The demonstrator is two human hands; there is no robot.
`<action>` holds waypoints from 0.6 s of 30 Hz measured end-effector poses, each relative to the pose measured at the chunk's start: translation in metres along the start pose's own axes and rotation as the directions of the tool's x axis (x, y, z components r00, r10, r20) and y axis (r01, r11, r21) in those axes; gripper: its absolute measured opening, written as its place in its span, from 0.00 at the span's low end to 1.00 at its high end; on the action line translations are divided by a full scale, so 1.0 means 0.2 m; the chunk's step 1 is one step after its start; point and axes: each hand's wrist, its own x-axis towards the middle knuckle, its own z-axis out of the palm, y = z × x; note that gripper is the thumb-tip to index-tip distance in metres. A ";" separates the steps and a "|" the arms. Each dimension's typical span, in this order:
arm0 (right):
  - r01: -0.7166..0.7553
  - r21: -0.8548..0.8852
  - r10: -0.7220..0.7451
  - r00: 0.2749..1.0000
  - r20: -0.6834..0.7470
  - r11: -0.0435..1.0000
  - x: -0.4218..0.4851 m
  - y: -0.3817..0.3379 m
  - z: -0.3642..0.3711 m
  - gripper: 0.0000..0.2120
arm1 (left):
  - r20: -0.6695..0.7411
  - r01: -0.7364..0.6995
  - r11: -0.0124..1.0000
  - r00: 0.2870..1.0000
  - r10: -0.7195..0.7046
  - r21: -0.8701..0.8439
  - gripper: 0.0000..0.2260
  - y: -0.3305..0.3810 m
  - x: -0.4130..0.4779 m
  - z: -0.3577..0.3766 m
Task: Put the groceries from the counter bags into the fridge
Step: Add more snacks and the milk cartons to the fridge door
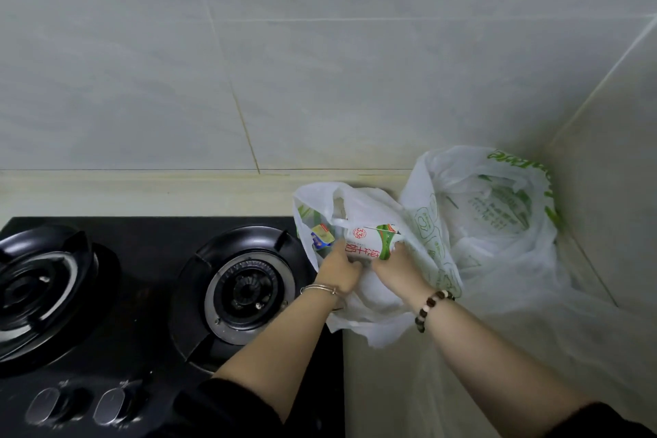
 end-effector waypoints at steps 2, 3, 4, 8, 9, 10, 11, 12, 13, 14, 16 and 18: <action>-0.067 0.154 0.076 0.996 -0.055 0.986 -0.03 -0.06 0.00 0.15 | -0.005 0.024 0.999 1.000 -0.024 -0.032 0.14 0.03 0.01 0.00; -0.099 0.205 0.115 0.991 -0.064 0.974 -0.05 -0.09 -0.01 0.13 | -0.006 0.020 0.999 1.000 -0.020 -0.029 0.10 0.04 0.01 0.00; -0.130 0.246 0.151 0.986 -0.069 0.961 -0.06 -0.10 -0.02 0.11 | -0.008 0.015 1.000 1.000 -0.015 -0.027 0.08 0.05 0.01 0.00; -0.344 0.309 0.351 0.936 0.036 0.887 -0.09 -0.11 -0.04 0.11 | -0.030 0.040 0.999 0.999 -0.039 0.026 0.11 0.04 -0.01 -0.04; -0.374 0.312 0.377 0.925 0.054 0.873 -0.09 -0.10 -0.04 0.16 | -0.031 0.045 0.997 0.999 -0.043 0.062 0.10 0.04 -0.02 -0.05; -0.393 0.323 0.395 0.916 0.062 0.861 -0.10 -0.09 -0.04 0.18 | -0.028 0.050 0.995 0.998 -0.048 0.083 0.09 0.04 -0.03 -0.05; -0.404 0.335 0.407 0.911 0.064 0.851 -0.11 -0.09 -0.03 0.18 | -0.024 0.055 0.994 0.998 -0.053 0.098 0.07 0.04 -0.05 -0.06; -0.412 0.360 0.414 0.907 0.075 0.837 -0.12 -0.08 -0.03 0.16 | -0.028 0.056 0.993 0.998 -0.053 0.103 0.06 0.03 -0.06 -0.07; -0.416 0.380 0.414 0.906 0.091 0.826 -0.14 -0.07 -0.03 0.12 | -0.032 0.053 0.993 0.998 -0.050 0.101 0.07 0.03 -0.07 -0.07; -0.425 0.401 0.417 0.902 0.112 0.811 -0.16 -0.07 -0.03 0.08 | -0.033 0.047 0.995 0.998 -0.044 0.090 0.07 0.03 -0.08 -0.08; -0.441 0.475 0.425 0.893 0.148 0.761 -0.19 -0.06 -0.02 0.05 | -0.032 0.033 0.996 0.999 -0.031 0.078 0.10 0.03 -0.09 -0.08; -0.439 0.570 0.413 0.892 0.182 0.695 -0.21 -0.05 -0.02 0.07 | -0.039 0.017 0.997 0.999 -0.014 0.077 0.12 0.03 -0.12 -0.09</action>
